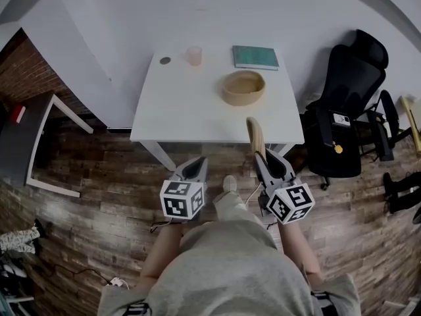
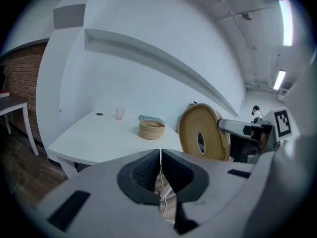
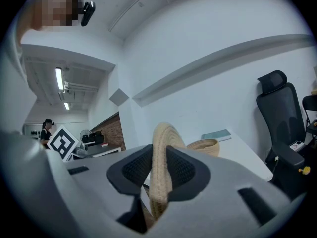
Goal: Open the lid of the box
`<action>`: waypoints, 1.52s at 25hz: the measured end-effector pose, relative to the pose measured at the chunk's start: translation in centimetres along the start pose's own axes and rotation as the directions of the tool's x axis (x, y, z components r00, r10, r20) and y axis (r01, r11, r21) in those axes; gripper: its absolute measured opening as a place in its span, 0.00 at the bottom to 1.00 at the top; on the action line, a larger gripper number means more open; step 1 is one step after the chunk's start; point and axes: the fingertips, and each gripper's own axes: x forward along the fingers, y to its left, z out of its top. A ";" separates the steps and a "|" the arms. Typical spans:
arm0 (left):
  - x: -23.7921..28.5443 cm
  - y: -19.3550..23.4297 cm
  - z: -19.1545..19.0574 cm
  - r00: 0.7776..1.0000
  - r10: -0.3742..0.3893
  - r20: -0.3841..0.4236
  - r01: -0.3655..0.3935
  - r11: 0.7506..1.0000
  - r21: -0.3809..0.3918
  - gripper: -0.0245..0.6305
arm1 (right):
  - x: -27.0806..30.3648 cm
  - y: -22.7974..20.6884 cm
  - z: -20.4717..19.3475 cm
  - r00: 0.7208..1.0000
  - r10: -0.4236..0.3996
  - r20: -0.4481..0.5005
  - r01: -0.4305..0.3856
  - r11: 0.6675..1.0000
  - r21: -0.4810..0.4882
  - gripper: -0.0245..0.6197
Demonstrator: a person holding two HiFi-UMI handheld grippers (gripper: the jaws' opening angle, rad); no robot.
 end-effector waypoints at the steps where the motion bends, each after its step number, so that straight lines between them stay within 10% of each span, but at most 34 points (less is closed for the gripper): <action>1: -0.3 -0.2 0.0 1.000 -0.003 0.004 0.003 1.000 -0.001 0.06 | -0.2 0.1 -0.2 1.000 0.002 -0.003 -0.002 1.000 0.000 0.18; 38: -0.6 -0.4 1.0 0.998 -0.060 0.015 0.060 0.998 0.006 0.06 | 0.4 1.1 -0.8 1.000 0.012 -0.028 -0.012 1.000 0.001 0.17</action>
